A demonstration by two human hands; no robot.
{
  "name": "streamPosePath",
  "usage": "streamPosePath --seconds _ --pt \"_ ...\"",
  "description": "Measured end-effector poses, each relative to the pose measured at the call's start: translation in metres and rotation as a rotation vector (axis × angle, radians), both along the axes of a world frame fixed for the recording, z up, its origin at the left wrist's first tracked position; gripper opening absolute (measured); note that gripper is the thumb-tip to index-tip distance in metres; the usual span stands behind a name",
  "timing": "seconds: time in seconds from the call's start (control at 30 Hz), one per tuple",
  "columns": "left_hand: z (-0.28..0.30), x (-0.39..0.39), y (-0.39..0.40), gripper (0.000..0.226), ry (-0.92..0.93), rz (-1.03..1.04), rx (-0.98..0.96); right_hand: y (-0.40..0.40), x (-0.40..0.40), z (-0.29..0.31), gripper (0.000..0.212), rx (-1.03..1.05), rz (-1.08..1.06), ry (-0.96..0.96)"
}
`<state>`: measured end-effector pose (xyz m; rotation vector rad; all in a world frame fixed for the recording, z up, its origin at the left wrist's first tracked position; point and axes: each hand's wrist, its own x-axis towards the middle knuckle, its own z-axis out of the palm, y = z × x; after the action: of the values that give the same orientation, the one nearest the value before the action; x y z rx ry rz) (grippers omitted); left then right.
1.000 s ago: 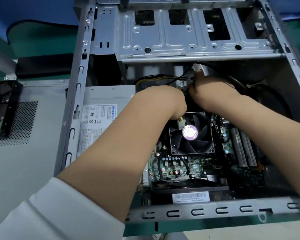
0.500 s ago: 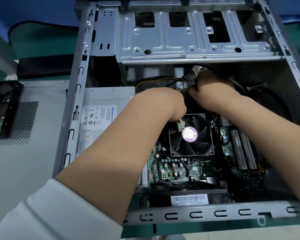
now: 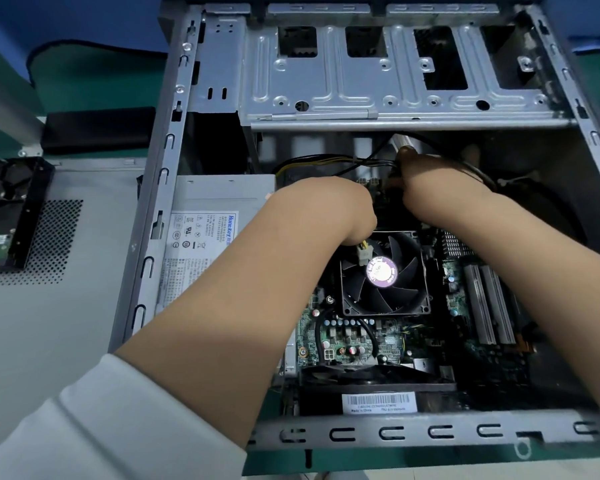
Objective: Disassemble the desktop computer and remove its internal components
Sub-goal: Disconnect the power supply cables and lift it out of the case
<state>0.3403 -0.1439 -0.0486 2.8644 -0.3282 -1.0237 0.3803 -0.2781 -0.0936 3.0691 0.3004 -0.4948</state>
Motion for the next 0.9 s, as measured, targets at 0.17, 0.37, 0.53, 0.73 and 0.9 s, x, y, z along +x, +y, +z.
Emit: streamPosePath --seconds 0.17,0.37,0.53,0.73,0.9 --pt "0.002 -0.002 0.0 0.035 -0.002 -0.004 0.005 0.001 0.004 0.0 0.025 0.097 -0.066 0.062" --pt "0.002 -0.001 -0.002 0.036 -0.017 -0.027 0.02 -0.002 -0.002 -0.004 0.021 0.097 -0.076 -0.014" --pt "0.001 -0.001 -0.001 0.037 -0.018 -0.035 0.021 -0.002 0.001 -0.002 0.019 0.124 -0.097 0.038" --pt "-0.002 0.001 -0.002 0.037 -0.039 -0.035 0.026 0.003 0.003 -0.007 0.053 0.129 -0.128 -0.016" --pt "-0.003 0.001 -0.002 0.038 -0.032 -0.027 0.026 0.003 0.001 -0.011 0.052 0.111 -0.078 -0.098"
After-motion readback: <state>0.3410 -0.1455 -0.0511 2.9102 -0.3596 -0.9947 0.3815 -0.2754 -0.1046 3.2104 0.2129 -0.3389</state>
